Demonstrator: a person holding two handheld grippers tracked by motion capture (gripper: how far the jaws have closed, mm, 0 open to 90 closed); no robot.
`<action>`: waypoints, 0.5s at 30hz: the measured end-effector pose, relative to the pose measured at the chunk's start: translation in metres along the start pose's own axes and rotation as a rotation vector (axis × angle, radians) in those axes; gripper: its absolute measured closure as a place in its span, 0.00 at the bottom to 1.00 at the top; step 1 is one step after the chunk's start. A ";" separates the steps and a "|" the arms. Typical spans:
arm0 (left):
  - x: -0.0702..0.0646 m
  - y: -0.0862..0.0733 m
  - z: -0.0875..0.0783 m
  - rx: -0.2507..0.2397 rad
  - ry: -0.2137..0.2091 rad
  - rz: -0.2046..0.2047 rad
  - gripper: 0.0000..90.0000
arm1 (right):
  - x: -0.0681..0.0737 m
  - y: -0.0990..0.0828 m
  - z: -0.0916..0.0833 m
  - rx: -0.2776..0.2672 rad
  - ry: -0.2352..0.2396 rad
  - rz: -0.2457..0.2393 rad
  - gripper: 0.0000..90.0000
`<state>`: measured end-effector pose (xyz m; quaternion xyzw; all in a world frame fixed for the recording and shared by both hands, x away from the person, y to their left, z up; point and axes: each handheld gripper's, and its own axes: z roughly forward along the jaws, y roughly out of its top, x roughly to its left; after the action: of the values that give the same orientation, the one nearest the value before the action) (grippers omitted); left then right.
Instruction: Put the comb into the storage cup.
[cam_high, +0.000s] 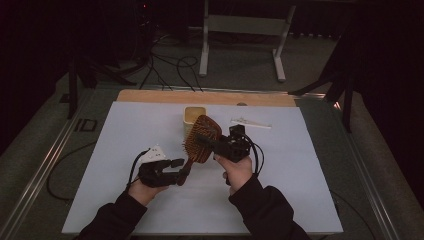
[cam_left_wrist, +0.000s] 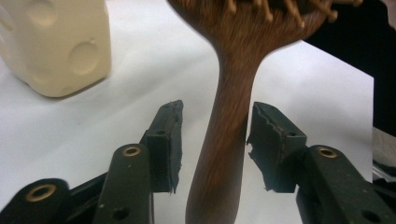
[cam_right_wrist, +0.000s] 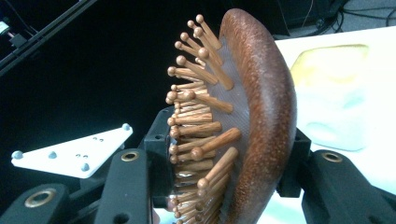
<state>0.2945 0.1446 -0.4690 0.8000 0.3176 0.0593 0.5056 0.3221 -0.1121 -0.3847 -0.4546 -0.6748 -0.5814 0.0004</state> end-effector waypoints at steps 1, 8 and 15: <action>0.000 0.000 -0.001 0.003 0.009 0.007 0.57 | 0.001 0.001 -0.001 -0.003 -0.002 -0.003 0.58; -0.006 0.001 -0.002 0.032 0.052 0.035 0.42 | 0.003 0.010 -0.007 -0.017 -0.001 -0.044 0.58; 0.000 -0.003 -0.005 0.087 0.022 0.011 0.17 | 0.005 0.023 -0.017 -0.045 -0.008 -0.086 0.58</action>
<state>0.2905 0.1495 -0.4693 0.8221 0.3211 0.0573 0.4666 0.3240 -0.1240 -0.3586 -0.4274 -0.6802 -0.5943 -0.0375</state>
